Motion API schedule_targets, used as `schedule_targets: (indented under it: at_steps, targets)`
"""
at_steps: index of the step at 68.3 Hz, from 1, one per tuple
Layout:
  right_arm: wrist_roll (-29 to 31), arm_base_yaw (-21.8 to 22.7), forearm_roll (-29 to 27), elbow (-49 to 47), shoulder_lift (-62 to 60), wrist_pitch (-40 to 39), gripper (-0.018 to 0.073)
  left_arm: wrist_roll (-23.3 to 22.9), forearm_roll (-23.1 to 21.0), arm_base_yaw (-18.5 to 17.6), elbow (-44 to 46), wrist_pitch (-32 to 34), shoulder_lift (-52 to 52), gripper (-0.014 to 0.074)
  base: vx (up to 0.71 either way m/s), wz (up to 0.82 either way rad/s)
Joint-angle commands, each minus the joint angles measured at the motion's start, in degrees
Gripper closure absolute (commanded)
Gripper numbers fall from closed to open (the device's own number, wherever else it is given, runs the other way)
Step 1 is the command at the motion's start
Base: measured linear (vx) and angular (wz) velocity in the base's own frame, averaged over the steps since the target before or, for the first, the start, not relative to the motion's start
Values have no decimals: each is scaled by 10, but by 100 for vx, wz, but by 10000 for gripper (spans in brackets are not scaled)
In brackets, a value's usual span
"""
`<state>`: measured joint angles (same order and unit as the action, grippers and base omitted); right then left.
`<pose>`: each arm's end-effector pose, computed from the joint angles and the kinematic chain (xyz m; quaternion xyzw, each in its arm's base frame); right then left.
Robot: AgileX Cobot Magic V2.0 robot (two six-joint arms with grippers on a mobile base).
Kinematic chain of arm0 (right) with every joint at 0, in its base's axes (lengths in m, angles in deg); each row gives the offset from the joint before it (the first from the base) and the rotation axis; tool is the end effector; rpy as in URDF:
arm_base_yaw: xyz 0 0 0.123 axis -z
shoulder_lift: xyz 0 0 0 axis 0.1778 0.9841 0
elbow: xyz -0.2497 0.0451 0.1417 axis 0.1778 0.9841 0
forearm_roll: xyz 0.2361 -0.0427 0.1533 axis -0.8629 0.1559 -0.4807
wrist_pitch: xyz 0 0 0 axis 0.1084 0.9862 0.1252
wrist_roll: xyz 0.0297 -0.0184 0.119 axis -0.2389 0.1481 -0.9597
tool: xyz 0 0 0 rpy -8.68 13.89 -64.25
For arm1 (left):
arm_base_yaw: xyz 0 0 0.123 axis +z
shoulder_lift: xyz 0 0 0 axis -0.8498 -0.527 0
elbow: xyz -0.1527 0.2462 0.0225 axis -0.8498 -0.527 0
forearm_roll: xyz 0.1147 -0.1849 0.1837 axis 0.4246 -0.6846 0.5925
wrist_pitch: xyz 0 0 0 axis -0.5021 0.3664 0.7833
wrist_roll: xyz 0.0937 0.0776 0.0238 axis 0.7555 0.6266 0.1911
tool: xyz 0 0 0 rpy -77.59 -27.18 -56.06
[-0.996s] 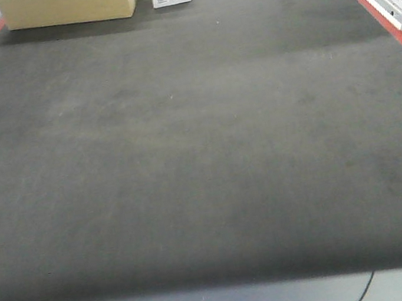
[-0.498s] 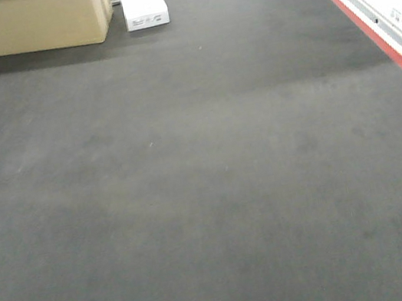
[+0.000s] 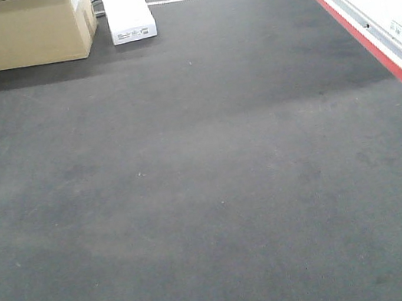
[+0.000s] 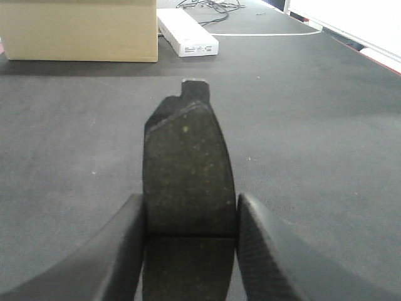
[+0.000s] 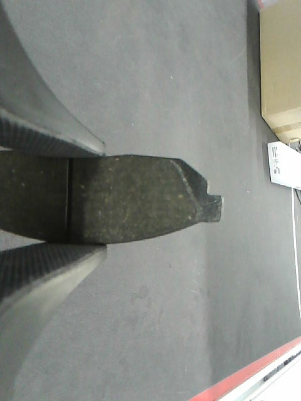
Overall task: Move and align brake pads A on conveyor
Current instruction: 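Lower both held brake pads toward the black conveyor belt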
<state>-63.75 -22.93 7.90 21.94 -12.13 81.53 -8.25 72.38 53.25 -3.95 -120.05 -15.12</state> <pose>0.1011 0.0231 0.2835 -0.0466 0.7988 0.0995 0.5915 0.1117 -0.0142 0.2948 0.0281 0.7821 -0.0544 0.6202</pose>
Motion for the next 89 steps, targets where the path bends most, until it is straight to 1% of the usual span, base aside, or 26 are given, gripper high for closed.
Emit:
schedule_targets:
  at_steps: [1, 69, 75, 82, 89]
  targets:
    - [3, 0, 3, -16, 6, -59, 566, -2, -5, -2, 15, 53, -7, 603, 6, -2]
    - [3, 0, 3, -16, 6, -59, 566, -3, -5, -2, 15, 57, -7, 603, 1, 0]
    - [3, 0, 3, -16, 6, -59, 566, -16, -5, -2, 20, 42, -10, 603, 0, 0]
    - [3, 0, 3, -16, 6, -59, 566, -29, 18, -2, 40, 29, -38, 603, 0, 0]
    - [3, 0, 3, -16, 6, -59, 566, -66, 45, -2, 78, 13, -102, 601, 0, 0]
